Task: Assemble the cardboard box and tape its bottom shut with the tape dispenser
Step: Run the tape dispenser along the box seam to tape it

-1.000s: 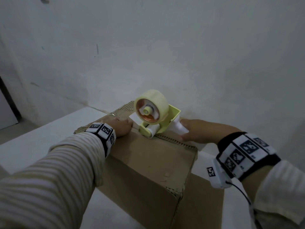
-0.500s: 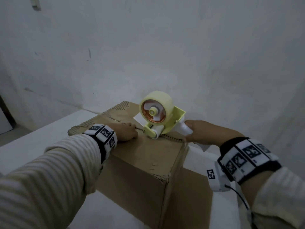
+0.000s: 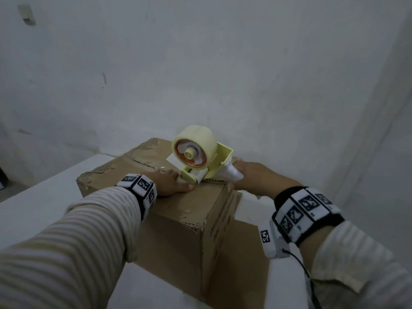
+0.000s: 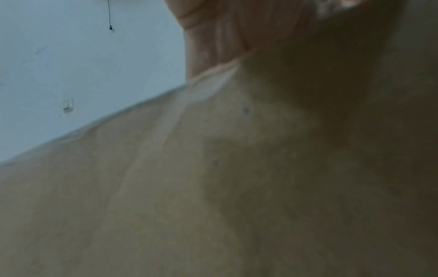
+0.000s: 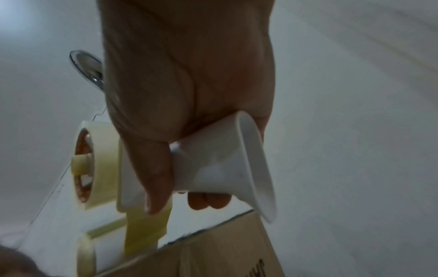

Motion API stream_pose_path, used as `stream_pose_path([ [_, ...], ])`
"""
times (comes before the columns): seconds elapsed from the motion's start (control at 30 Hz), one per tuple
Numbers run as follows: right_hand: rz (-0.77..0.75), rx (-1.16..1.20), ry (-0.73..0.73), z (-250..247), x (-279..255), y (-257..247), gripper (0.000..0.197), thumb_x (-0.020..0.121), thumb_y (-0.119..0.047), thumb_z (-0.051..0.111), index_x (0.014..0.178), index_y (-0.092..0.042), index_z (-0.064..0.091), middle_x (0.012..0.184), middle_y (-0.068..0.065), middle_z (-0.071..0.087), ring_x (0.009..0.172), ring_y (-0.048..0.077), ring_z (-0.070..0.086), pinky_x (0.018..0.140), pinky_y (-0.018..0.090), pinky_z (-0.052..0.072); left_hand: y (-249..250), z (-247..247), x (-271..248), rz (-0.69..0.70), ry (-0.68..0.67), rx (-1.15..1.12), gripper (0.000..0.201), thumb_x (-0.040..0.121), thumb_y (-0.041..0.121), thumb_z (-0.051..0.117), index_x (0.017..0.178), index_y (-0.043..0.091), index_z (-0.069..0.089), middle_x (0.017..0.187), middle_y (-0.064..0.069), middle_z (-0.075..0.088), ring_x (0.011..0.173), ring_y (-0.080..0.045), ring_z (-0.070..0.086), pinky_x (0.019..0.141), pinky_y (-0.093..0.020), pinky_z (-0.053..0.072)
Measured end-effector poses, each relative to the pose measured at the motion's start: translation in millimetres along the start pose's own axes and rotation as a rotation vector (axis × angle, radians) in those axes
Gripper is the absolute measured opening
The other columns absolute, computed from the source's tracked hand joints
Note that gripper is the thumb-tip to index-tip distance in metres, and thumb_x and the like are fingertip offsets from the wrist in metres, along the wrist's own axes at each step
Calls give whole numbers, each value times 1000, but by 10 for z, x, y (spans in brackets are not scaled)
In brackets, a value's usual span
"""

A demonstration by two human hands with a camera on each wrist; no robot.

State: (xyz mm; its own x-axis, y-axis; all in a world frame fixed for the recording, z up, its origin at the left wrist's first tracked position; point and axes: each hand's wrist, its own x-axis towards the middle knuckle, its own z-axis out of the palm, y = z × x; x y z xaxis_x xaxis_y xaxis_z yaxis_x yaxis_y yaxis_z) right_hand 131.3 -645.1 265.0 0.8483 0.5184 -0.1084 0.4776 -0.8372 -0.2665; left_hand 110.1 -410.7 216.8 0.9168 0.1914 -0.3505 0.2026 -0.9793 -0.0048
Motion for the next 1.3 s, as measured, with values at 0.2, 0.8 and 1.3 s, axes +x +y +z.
stream_pose_path([
  [0.2, 83, 101, 6, -213, -312, 410, 33, 85, -19, 67, 114, -21, 52, 96, 2, 57, 74, 17, 55, 64, 27, 42, 25, -44, -52, -31, -23, -8, 89, 86, 73, 25, 152, 17, 5, 162, -2, 0, 148, -31, 8, 120, -45, 12],
  [0.8, 199, 164, 197, 122, -463, 360, 17, 78, -7, 56, 69, -13, 44, 65, 6, 49, 59, 23, 48, 52, 23, 35, 791, 102, -181, 93, 43, -37, 94, 70, 67, 40, 149, 22, 15, 156, -8, 14, 145, -33, 11, 115, -55, 17],
  [1.3, 252, 308, 234, 482, -696, 545, 10, 79, -3, 56, 86, -7, 49, 76, 11, 54, 66, 25, 50, 47, 23, 32, 758, 80, -281, 248, 67, 51, 64, 97, 41, 37, 151, 20, 11, 158, -11, 6, 144, -39, 8, 114, -48, 17],
])
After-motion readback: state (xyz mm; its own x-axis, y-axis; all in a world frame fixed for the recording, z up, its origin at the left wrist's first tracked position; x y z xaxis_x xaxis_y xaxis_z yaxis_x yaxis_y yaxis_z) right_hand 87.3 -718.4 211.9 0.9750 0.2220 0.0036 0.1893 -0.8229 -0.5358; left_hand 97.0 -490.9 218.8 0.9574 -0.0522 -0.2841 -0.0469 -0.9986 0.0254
